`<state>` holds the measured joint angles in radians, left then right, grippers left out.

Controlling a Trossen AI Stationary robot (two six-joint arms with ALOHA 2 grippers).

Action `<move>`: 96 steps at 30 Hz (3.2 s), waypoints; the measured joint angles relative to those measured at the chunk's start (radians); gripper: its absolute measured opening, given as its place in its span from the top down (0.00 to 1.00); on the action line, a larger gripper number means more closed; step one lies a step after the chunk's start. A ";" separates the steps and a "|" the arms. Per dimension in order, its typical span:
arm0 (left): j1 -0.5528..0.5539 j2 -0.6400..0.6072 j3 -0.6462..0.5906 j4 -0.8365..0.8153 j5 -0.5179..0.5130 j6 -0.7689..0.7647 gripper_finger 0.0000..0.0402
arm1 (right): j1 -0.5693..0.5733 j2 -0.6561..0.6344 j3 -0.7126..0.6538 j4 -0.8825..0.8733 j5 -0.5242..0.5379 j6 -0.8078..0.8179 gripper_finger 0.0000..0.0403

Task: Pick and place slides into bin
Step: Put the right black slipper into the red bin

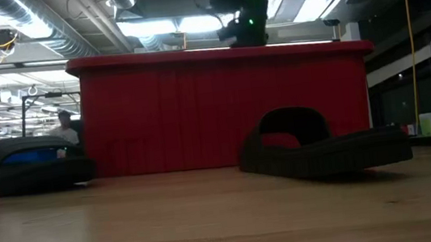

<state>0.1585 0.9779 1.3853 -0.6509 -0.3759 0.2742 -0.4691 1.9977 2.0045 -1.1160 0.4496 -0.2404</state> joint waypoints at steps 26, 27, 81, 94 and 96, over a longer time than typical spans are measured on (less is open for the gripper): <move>-0.023 -0.063 -0.151 0.063 0.342 -0.092 0.92 | 0.153 -0.019 0.051 0.273 -0.156 0.016 0.99; -0.030 -0.072 -0.156 0.067 0.343 -0.082 0.95 | 0.172 -0.027 0.051 0.275 -0.156 -0.002 0.99; -0.323 -0.283 -0.623 0.633 0.343 -0.298 1.00 | 0.916 -0.076 0.050 -0.212 0.399 0.984 0.99; -0.507 -0.156 -0.621 0.793 0.096 -0.334 1.00 | 1.035 -0.076 0.050 -0.356 0.448 1.165 0.99; -0.528 -0.135 -0.621 0.810 0.049 -0.350 1.00 | 1.051 -0.076 0.050 -0.368 0.448 1.183 0.99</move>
<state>-0.3697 0.8424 0.7639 0.1592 -0.3268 -0.0755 0.5820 1.9217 2.0541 -1.4840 0.8974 0.9430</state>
